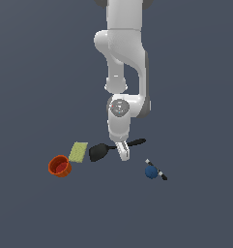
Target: Pick up a designated object from a clutter of objects.
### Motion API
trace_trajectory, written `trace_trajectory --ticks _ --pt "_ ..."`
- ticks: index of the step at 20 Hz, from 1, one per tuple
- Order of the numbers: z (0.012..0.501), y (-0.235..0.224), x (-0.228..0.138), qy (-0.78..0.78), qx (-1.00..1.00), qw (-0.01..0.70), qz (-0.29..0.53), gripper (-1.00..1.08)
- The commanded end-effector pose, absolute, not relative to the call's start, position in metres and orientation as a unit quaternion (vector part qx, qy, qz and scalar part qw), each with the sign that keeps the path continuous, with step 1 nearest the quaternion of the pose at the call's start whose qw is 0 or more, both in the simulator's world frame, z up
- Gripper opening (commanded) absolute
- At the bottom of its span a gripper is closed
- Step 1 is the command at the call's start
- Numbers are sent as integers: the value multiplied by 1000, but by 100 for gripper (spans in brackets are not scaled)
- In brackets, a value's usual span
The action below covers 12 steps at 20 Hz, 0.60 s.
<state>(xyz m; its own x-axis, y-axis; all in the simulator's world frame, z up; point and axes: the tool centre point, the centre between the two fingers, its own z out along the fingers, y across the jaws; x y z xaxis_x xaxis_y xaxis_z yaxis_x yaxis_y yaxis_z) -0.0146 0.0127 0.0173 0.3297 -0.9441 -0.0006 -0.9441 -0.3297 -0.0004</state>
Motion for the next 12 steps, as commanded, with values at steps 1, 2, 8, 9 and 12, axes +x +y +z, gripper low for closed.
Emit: trace_trajectory --ticks 1,2,8,9,12 --pt "17 12 -15 579 -815 0 0 -100" --pt "17 12 -15 579 -815 0 0 -100" --pt "17 12 -15 579 -815 1 0 -100" --pt "18 12 -15 579 -815 1 0 -100" --pt "22 11 -16 579 -815 1 0 -100"
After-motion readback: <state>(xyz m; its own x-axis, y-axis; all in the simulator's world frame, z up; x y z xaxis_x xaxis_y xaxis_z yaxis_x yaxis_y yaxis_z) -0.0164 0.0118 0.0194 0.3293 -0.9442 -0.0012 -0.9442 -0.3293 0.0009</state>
